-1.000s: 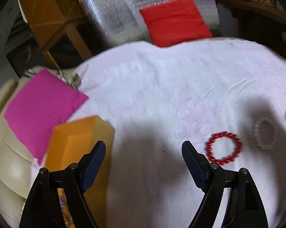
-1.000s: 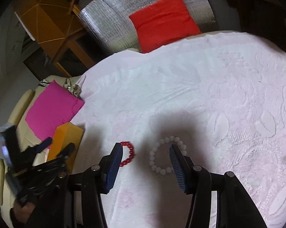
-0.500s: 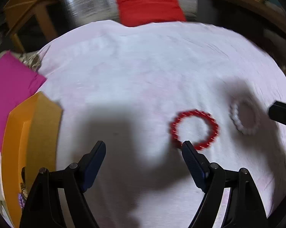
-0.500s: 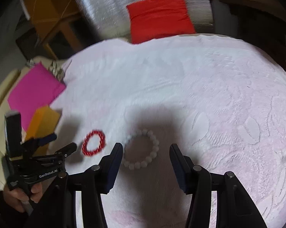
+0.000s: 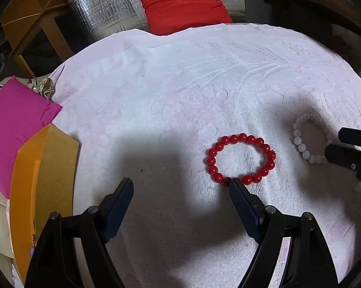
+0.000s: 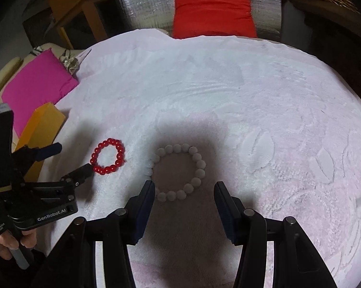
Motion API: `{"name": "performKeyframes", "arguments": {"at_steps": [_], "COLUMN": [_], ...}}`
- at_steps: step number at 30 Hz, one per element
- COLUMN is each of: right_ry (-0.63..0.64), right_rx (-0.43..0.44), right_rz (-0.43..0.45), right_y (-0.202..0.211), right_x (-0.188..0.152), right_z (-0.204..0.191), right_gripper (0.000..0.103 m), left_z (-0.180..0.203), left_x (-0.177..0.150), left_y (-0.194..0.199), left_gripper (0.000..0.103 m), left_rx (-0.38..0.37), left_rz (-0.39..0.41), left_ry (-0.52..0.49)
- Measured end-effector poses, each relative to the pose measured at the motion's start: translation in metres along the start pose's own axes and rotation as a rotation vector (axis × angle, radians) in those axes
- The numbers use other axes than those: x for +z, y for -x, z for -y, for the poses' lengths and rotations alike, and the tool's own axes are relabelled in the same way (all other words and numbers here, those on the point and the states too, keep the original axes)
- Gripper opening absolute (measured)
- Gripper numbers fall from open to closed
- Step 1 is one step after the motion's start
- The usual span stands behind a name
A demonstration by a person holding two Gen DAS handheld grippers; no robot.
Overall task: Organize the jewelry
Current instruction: 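Grasp the white pearl bracelet with the right tool while the left tool approaches the red bracelet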
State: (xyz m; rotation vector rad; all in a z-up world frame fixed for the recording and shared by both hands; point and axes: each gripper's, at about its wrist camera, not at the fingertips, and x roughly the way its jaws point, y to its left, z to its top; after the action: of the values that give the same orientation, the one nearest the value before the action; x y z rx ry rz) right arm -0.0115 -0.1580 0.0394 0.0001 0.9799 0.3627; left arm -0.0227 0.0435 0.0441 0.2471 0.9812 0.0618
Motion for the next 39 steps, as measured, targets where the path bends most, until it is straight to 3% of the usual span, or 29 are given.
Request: {"name": "performKeyframes", "arguments": {"at_steps": [2, 9, 17, 21, 28, 31, 33, 35, 39], "right_ry": [0.035, 0.124, 0.109, 0.095, 0.090, 0.052, 0.034, 0.022, 0.030], "right_rx": [-0.005, -0.071, -0.124, -0.121, -0.112, -0.073, -0.063, -0.059, -0.067], "right_rz": [-0.007, 0.007, 0.047, 0.052, 0.043, 0.025, 0.026, 0.047, 0.042], "right_y": [-0.005, -0.019, -0.025, -0.025, -0.022, -0.020, -0.018, -0.016, -0.027], "right_x": [0.000, 0.000, 0.009, 0.015, 0.014, 0.015, 0.016, 0.018, 0.026], "right_z": [-0.005, -0.014, -0.005, 0.000, 0.006, 0.014, 0.018, 0.019, 0.014], "right_gripper": [0.065, 0.064, 0.030, 0.024, 0.024, 0.027, 0.053, 0.063, 0.063], "left_z": [-0.001, -0.007, -0.004, -0.001, 0.006, 0.007, 0.009, 0.010, 0.009], "left_x": [0.000, 0.002, 0.002, 0.003, 0.006, 0.007, 0.008, 0.009, 0.009], "left_y": [0.000, -0.003, -0.003, -0.002, 0.000, -0.001, -0.002, -0.003, -0.005], "left_gripper": [0.083, 0.083, 0.083, 0.083, 0.083, 0.083, 0.083, 0.083, 0.083], "left_rx": [0.001, 0.006, 0.018, 0.021, 0.020, 0.017, 0.016, 0.012, -0.003], "left_rz": [0.004, 0.004, 0.011, 0.021, 0.035, 0.035, 0.033, 0.032, 0.028], "left_ry": [0.000, 0.003, -0.005, -0.016, -0.036, -0.038, -0.038, -0.036, -0.028]}}
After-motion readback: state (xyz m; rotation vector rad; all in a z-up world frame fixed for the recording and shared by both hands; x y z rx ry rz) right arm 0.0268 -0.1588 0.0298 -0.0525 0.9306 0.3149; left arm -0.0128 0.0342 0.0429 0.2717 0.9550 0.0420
